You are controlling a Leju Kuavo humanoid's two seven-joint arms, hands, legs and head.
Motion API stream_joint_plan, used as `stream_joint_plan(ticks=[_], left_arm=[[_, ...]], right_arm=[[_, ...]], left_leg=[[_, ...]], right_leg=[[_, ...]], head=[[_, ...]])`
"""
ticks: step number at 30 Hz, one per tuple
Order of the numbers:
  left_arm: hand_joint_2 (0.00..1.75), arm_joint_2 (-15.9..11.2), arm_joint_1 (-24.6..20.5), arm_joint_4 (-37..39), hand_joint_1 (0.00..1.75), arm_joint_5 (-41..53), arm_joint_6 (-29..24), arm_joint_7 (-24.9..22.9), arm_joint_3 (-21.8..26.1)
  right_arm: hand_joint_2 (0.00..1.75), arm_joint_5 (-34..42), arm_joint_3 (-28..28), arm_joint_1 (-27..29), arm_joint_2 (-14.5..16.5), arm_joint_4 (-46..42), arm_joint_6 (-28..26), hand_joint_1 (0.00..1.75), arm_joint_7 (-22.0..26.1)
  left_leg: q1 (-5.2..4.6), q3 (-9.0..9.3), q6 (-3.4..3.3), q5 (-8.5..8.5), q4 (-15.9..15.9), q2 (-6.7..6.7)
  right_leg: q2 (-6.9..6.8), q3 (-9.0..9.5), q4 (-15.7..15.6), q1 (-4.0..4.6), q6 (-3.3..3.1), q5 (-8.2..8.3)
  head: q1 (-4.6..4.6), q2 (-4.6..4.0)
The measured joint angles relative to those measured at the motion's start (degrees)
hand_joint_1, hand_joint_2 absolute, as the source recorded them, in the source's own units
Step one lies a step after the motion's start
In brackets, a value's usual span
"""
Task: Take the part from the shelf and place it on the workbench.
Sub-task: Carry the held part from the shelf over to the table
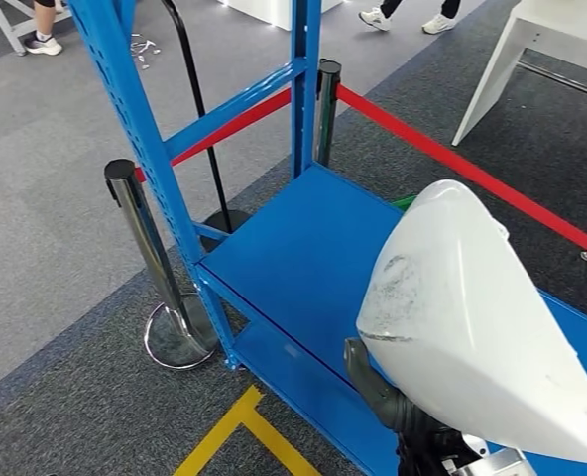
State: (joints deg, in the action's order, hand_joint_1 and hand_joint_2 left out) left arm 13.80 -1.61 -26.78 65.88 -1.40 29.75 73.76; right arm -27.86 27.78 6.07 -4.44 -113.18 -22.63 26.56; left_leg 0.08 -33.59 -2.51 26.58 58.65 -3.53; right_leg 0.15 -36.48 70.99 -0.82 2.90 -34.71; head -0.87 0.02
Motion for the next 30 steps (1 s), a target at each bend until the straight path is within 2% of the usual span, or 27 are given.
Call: stream_joint_plan(ticks=[1,2,3,4,5,6,7,8,9,10,11,13,14,15,16,18,19,20,22,23,24,25,26,27,28,29,30], left_arm=[[1.75,-0.06,-0.01,0.30,0.00,0.02,-0.13,0.03,-0.01],[1.75,-0.14,-0.03,0.58,0.00,0.04,-0.26,0.07,-0.01],[1.75,-0.25,-0.10,0.84,0.00,0.06,-0.42,0.11,-0.02],[1.75,-0.36,-0.14,1.06,0.00,0.08,-0.58,0.16,-0.02],[1.75,-0.47,-0.14,1.27,0.00,0.11,-0.72,0.20,-0.03],[1.75,-0.61,-0.11,1.48,0.00,0.13,-0.84,0.22,-0.03],[1.75,-0.74,-0.05,1.68,0.00,0.14,-0.93,0.23,-0.03],[1.75,-0.86,-0.04,1.88,0.00,0.15,-0.98,0.24,-0.04],[1.75,-0.96,-0.11,2.06,0.00,0.15,-1.02,0.25,-0.04],[1.75,-1.02,-0.23,2.24,0.00,0.16,-1.02,0.26,-0.05],[1.75,-1.05,-0.37,2.40,0.00,0.16,-1.02,0.26,-0.07],[1.75,-1.21,-0.56,2.74,0.00,0.17,-1.03,0.26,-0.09],[1.75,-1.29,-0.55,2.90,0.00,0.17,-1.06,0.26,-0.10],[1.75,-1.38,-0.51,3.04,0.00,0.17,-1.10,0.26,-0.09],[1.75,-1.46,-0.48,3.15,0.00,0.17,-1.16,0.26,-0.09],[1.75,-1.63,-0.56,3.37,0.00,0.17,-1.37,0.27,-0.11],[1.75,-1.69,-0.65,3.48,0.00,0.17,-1.47,0.29,-0.16],[1.75,-1.75,-0.72,3.58,0.00,0.18,-1.57,0.31,-0.21],[1.75,-1.85,-0.62,3.77,0.00,0.20,-1.71,0.34,-0.31],[1.75,-1.88,-0.53,3.86,0.00,0.20,-1.80,0.35,-0.34],[1.75,-1.90,-0.50,3.96,0.00,0.20,-1.90,0.38,-0.39],[1.75,-1.91,-0.58,4.07,0.00,0.19,-2.01,0.40,-0.45],[1.75,-1.91,-0.67,4.19,0.00,0.19,-2.10,0.46,-0.51],[1.75,-1.93,-0.76,4.30,0.00,0.19,-2.16,0.52,-0.57],[1.75,-1.97,-0.82,4.40,0.00,0.19,-2.20,0.56,-0.62],[1.75,-2.02,-0.82,4.50,0.00,0.19,-2.22,0.60,-0.65],[1.75,-2.06,-0.81,4.60,0.00,0.19,-2.22,0.61,-0.67]], right_arm=[[1.75,-0.03,0.22,-0.14,-0.02,0.05,0.01,1.75,-0.07],[1.75,-0.06,0.43,-0.24,-0.06,0.11,0.02,1.75,-0.16],[1.75,-0.10,0.61,-0.34,-0.10,0.14,0.04,1.75,-0.23],[1.75,-0.13,0.75,-0.43,-0.15,0.19,0.13,1.75,-0.31],[1.75,-0.14,0.89,-0.57,-0.19,0.24,0.28,1.75,-0.37],[1.75,-0.13,1.02,-0.75,-0.21,0.27,0.50,1.75,-0.43],[1.75,-0.09,1.19,-0.95,-0.23,0.31,0.71,1.75,-0.49],[1.75,-0.04,1.37,-1.13,-0.23,0.32,0.88,1.75,-0.54],[1.75,0.00,1.55,-1.25,-0.23,0.32,0.98,1.75,-0.56],[1.75,0.03,1.73,-1.31,-0.23,0.33,1.03,1.75,-0.58],[1.75,0.05,1.89,-1.32,-0.23,0.33,1.09,1.75,-0.59],[1.75,0.08,2.14,-1.39,-0.23,0.36,1.24,1.75,-0.60],[1.75,0.08,2.21,-1.47,-0.23,0.38,1.31,1.75,-0.61],[1.75,0.08,2.27,-1.56,-0.23,0.40,1.36,1.75,-0.62],[1.75,0.08,2.33,-1.67,-0.23,0.42,1.40,1.75,-0.64],[1.75,0.09,2.46,-1.87,-0.23,0.42,1.43,1.75,-0.69],[1.75,0.12,2.50,-1.94,-0.23,0.42,1.42,1.75,-0.73],[1.75,0.15,2.52,-2.02,-0.23,0.42,1.42,1.75,-0.76],[1.75,0.21,2.60,-2.21,-0.23,0.41,1.42,1.75,-0.81],[1.75,0.25,2.67,-2.34,-0.25,0.41,1.43,1.75,-0.83],[1.75,0.34,2.73,-2.43,-0.28,0.40,1.46,1.75,-0.85],[1.75,0.49,2.78,-2.47,-0.32,0.41,1.56,1.75,-0.90],[1.75,0.62,2.81,-2.48,-0.40,0.44,1.68,1.75,-0.93],[1.75,0.75,2.84,-2.46,-0.49,0.50,1.80,1.75,-0.95],[1.75,0.86,2.87,-2.44,-0.55,0.56,1.89,1.75,-0.97],[1.75,0.90,2.91,-2.44,-0.61,0.62,1.91,1.75,-0.97],[1.75,0.94,2.94,-2.44,-0.62,0.66,1.91,1.75,-0.97]], left_leg=[[0.05,0.15,0.15,0.10,0.07,-0.83],[0.05,0.17,0.38,0.21,0.20,-1.63],[0.10,0.02,0.66,0.29,0.40,-2.39],[0.22,-0.27,1.05,0.27,0.53,-3.06],[0.37,-0.60,1.46,0.15,0.60,-3.69],[0.56,-0.86,1.86,-0.01,0.58,-4.33],[0.63,-1.02,2.21,-0.03,0.65,-4.15],[0.55,-1.24,2.47,0.22,1.06,-3.15],[0.43,-1.86,2.71,1.00,2.38,-1.49],[0.38,-3.11,2.93,2.37,4.98,0.51],[0.40,-4.84,3.17,3.97,8.47,1.91],[0.63,-8.26,3.56,6.33,15.23,2.81],[0.71,-8.78,3.66,6.03,16.16,2.87],[0.77,-8.25,3.68,4.75,15.02,3.03],[0.79,-6.71,3.60,2.74,11.95,3.49],[0.32,-2.88,3.11,-0.08,4.54,6.04],[0.02,-1.70,2.77,-0.52,2.16,7.14],[-0.29,-1.20,2.42,-0.30,1.10,7.81],[-0.36,-1.20,1.69,-0.16,0.76,6.83],[-0.26,-1.07,1.33,-0.25,0.52,6.17],[-0.12,-0.94,0.98,-0.38,0.24,5.49],[0.06,-0.79,0.64,-0.51,0.00,4.80],[0.09,-0.77,0.45,-0.53,-0.06,4.13],[0.11,-0.78,0.28,-0.50,-0.06,3.38],[0.09,-0.77,0.18,-0.47,-0.06,2.61],[0.08,-0.71,0.15,-0.43,-0.05,1.81],[0.09,-0.59,0.15,-0.38,-0.04,0.97]], right_leg=[[0.73,1.19,-3.64,-0.13,-0.02,2.59],[2.20,2.51,-7.11,-0.32,-0.06,4.46],[3.58,3.85,-10.04,-0.50,-0.17,5.44],[4.66,4.66,-11.67,-0.54,-0.33,5.65],[5.09,5.03,-12.10,-0.48,-0.56,5.30],[4.59,5.33,-12.42,-0.39,-0.86,5.22],[3.87,5.43,-12.54,-0.35,-1.19,5.38],[3.15,5.67,-12.79,-0.42,-1.54,5.49],[2.28,5.97,-13.08,-0.48,-1.88,5.54],[1.28,6.27,-13.27,-0.48,-2.21,5.48],[0.34,6.47,-13.33,-0.40,-2.45,5.34],[-1.64,6.75,-13.33,-0.28,-2.68,5.03],[-2.51,6.90,-13.33,-0.27,-2.66,4.87],[-3.29,7.10,-13.32,-0.27,-2.60,4.69],[-4.01,7.40,-13.32,-0.27,-2.49,4.47],[-5.34,7.85,-13.31,-0.09,-1.97,3.84],[-5.97,7.96,-13.34,0.08,-1.60,3.52],[-6.58,8.03,-13.42,0.23,-1.24,3.26],[-7.69,8.72,-13.74,0.31,-0.67,2.94],[-7.20,8.99,-13.62,0.22,-0.43,2.56],[-5.86,8.75,-12.55,0.14,-0.25,1.70],[-4.00,7.55,-10.09,0.06,-0.12,0.27],[-2.06,5.68,-6.48,0.02,-0.10,-1.41],[-0.87,3.28,-2.13,0.02,-0.10,-3.07],[-0.38,1.00,1.60,0.04,-0.09,-4.07],[-0.21,-0.58,3.56,0.06,-0.10,-3.93],[-0.12,-1.16,3.36,0.06,-0.14,-2.59]], head=[[0.01,0.00],[0.02,-0.01],[0.05,-0.01],[0.09,0.00],[0.11,0.00],[0.12,0.01],[0.12,0.01],[0.22,0.01],[0.41,0.01],[0.59,0.01],[0.78,0.00],[0.87,0.00],[0.86,0.00],[0.87,0.01],[0.88,0.01],[0.90,0.01],[0.86,0.01],[0.81,0.01],[0.69,0.01],[0.59,0.01],[0.48,0.01],[0.30,0.01],[0.13,0.01],[0.05,0.01],[0.00,0.01],[0.02,0.01],[0.02,0.01]])
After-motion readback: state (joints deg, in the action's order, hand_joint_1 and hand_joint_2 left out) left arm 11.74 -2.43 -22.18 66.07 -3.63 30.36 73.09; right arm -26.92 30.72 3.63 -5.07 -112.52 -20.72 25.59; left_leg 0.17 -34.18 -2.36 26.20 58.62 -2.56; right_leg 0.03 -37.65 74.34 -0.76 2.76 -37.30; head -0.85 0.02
